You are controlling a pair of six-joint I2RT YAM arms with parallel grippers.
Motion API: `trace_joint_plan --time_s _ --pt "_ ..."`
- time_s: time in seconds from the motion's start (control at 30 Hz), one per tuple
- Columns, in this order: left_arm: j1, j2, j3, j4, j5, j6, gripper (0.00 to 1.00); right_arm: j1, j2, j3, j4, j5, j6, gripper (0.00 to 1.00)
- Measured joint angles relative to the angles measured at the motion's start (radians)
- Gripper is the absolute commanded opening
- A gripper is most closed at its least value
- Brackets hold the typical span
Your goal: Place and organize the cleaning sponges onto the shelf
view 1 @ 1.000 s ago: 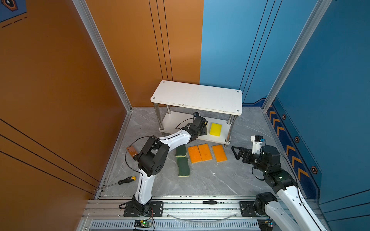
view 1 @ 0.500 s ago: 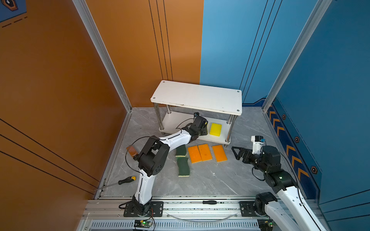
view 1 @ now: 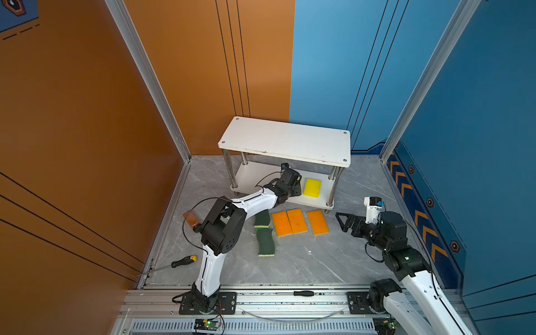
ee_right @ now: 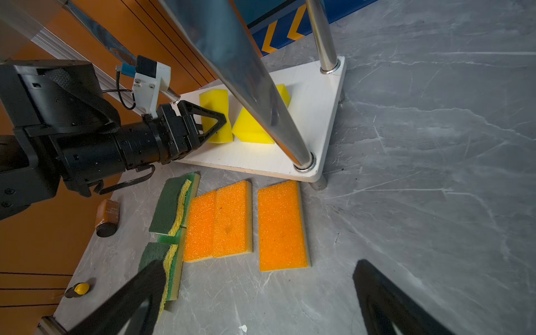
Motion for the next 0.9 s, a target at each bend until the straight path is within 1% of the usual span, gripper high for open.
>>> trace_joint_plan --time_s 0.9 --pt "0.001 0.017 0.006 0.021 0.008 -0.019 0.69 -0.002 0.000 0.000 0.000 0.000 0.000 1.00"
